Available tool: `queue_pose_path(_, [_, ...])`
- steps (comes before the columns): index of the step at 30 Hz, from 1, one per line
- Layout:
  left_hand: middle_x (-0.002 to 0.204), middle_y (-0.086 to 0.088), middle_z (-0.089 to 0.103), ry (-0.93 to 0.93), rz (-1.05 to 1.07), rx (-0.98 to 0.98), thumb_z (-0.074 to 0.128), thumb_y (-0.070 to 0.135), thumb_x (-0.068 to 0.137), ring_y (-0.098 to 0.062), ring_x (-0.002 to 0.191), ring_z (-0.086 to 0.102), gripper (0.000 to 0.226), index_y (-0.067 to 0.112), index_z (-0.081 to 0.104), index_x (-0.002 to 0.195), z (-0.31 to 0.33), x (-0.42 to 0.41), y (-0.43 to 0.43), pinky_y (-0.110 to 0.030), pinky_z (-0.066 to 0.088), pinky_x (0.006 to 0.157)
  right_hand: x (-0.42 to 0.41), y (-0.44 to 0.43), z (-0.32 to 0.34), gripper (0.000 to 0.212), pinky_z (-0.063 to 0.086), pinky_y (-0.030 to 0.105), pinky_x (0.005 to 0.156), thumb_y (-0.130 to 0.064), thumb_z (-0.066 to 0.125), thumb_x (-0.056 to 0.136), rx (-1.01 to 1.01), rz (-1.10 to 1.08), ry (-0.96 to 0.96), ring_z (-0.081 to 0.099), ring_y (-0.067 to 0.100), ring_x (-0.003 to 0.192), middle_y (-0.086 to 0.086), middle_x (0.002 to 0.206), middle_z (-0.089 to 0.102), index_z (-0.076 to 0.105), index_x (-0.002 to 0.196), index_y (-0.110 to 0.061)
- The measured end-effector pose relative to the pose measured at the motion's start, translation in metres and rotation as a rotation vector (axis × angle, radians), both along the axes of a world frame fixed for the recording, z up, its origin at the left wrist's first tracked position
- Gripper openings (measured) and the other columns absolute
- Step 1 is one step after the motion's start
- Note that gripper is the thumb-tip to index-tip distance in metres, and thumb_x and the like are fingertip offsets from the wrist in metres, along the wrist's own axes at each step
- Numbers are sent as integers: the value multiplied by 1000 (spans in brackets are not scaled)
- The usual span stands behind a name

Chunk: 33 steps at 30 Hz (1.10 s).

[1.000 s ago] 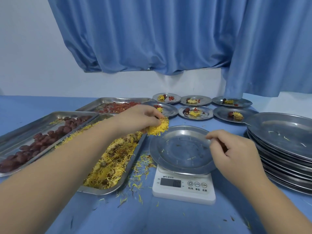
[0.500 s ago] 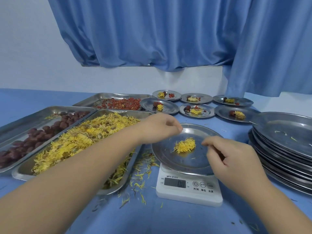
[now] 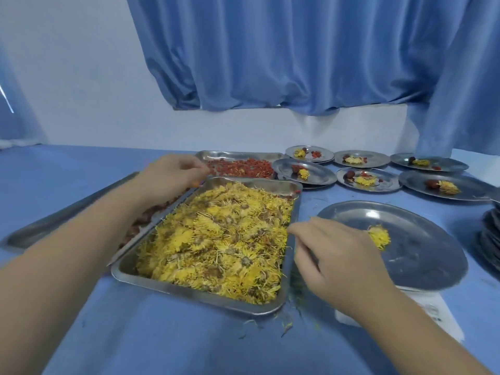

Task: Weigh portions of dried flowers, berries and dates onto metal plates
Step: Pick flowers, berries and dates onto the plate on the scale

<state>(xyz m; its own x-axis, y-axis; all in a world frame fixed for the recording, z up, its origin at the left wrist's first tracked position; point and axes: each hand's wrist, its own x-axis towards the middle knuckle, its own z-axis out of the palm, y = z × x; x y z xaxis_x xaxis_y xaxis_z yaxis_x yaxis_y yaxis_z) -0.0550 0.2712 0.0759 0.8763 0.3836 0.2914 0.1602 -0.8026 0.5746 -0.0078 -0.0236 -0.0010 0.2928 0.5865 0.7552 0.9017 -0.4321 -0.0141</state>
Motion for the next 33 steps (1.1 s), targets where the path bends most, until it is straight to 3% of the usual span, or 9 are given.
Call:
queue_pose_path(3, [86, 3, 68, 39, 164, 58, 55, 35, 96, -17, 77, 60, 17, 26, 68, 89, -9, -11, 62, -29, 42, 65, -1, 11, -9, 16, 36, 24, 39, -14, 53, 79, -59, -35, 15, 54, 17, 54, -4, 64, 56, 69, 83, -16])
queue_pose_path(6, [98, 0, 66, 116, 270, 189, 53, 27, 97, -20, 79, 59, 19, 20, 70, 100, -32, -10, 103, -32, 44, 71, 1, 10, -14, 26, 37, 21, 45, -20, 46, 83, -74, -12, 45, 55, 13, 60, -7, 69, 58, 71, 90, -18])
queue_pose_path(8, [108, -3, 67, 183, 278, 276, 51, 21, 97, -17, 79, 61, 23, 21, 71, 108, -48, -4, 118, -33, 47, 76, 2, 8, -15, 25, 41, 23, 46, -22, 45, 86, -75, -9, 64, 53, 12, 60, -8, 69, 57, 70, 89, -19])
queue_pose_path(14, [114, -7, 69, 338, 233, 369, 54, 9, 89, -17, 75, 67, 35, 22, 67, 119, -72, 27, 141, -35, 58, 69, 5, 8, -17, 25, 38, 21, 47, -23, 46, 88, -51, 18, 39, 51, 12, 59, -8, 68, 56, 71, 87, -17])
queue_pose_path(17, [132, -11, 60, 454, 238, 400, 55, 7, 86, -23, 95, 63, 49, 19, 56, 133, -76, 44, 149, -38, 55, 83, 7, 8, -19, 25, 43, 28, 43, -22, 47, 87, -44, 29, 34, 52, 14, 57, -7, 67, 56, 71, 86, -17])
queue_pose_path(19, [127, -10, 61, 516, 233, 386, 53, 5, 85, -24, 95, 65, 50, 19, 55, 133, -82, 51, 154, -39, 56, 81, 9, 7, -19, 25, 45, 30, 43, -21, 47, 87, -32, 35, 38, 53, 15, 58, -6, 67, 57, 72, 87, -17])
queue_pose_path(24, [90, -3, 69, 521, 261, 382, 57, 4, 85, -21, 63, 70, 32, 19, 67, 112, -90, 56, 161, -37, 61, 57, 9, 8, -20, 26, 44, 29, 43, -22, 47, 88, -28, 49, 39, 54, 14, 59, -6, 68, 58, 72, 87, -17])
queue_pose_path(29, [78, 4, 65, 499, 314, 474, 63, 25, 85, -15, 69, 63, 2, 25, 62, 87, -90, 46, 159, -40, 58, 72, 7, 9, -19, 27, 44, 28, 45, -23, 45, 89, -35, 50, 50, 55, 14, 60, -7, 69, 59, 71, 86, -17])
queue_pose_path(33, [78, 3, 63, 370, 317, 418, 67, 26, 82, -14, 69, 60, 15, 24, 52, 84, -96, 33, 165, -36, 55, 65, 5, 7, -18, 27, 45, 26, 46, -23, 45, 88, -25, 49, 56, 56, 13, 61, -9, 69, 60, 72, 86, -18])
